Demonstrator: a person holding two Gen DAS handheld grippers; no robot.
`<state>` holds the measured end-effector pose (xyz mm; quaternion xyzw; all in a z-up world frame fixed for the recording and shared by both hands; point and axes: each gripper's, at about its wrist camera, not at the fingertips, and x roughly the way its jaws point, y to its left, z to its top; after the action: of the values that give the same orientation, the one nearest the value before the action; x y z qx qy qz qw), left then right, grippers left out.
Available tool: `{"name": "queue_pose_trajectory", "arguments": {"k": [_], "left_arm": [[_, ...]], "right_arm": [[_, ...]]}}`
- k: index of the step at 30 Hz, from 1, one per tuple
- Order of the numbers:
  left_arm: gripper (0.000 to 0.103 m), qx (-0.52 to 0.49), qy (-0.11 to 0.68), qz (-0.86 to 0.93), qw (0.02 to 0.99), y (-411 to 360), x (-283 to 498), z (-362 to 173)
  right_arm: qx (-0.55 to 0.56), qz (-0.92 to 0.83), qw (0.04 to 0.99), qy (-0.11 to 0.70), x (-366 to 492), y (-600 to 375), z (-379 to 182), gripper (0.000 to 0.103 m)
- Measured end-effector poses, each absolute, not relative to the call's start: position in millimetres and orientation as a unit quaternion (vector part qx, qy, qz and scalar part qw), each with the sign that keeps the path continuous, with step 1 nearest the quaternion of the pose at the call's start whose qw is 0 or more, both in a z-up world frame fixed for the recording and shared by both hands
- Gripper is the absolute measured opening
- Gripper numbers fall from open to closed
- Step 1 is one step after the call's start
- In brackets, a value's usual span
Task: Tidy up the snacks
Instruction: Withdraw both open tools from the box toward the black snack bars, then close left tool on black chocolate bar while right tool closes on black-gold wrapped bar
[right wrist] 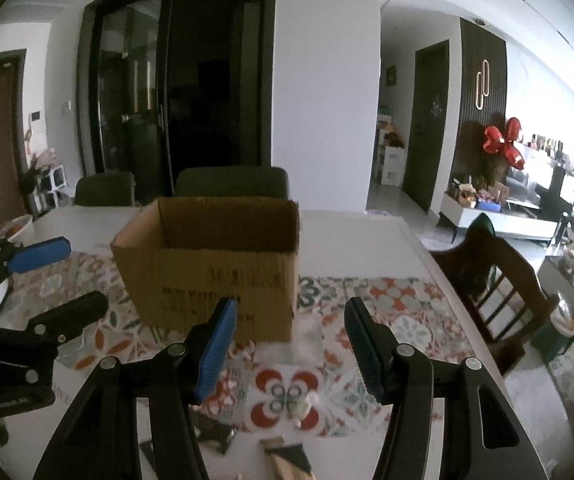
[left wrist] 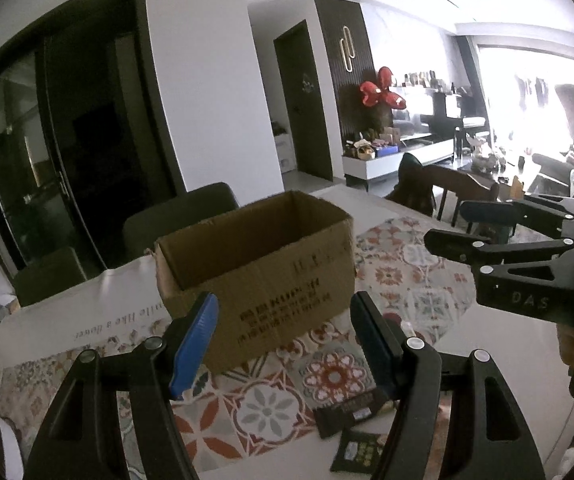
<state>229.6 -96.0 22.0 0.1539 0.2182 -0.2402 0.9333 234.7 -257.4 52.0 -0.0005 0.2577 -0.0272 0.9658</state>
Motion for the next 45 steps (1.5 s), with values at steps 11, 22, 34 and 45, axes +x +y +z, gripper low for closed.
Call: {"name": "queue_pose_trajectory", "arguments": {"k": [11,22,34,45], "left_arm": [[0.068,0.182,0.237,-0.276,0.914,-105,205,-13],[0.068,0.230,0.247,-0.317,0.886,-114,201,-51],[0.068,0.279,0.286,-0.371,0.839,-130,218,-99],[0.068,0.295,0.306,-0.410,0.807,-140,234,-119]], "right_arm": [[0.008,-0.061,0.954,0.294,200,-261,14,0.057],[0.021,-0.070,0.942,0.327,186,-256,-23,0.057],[0.020,-0.075,0.925,0.371,193,-255,-63,0.057],[0.033,-0.078,0.913,0.399,203,-254,-81,0.057]]}}
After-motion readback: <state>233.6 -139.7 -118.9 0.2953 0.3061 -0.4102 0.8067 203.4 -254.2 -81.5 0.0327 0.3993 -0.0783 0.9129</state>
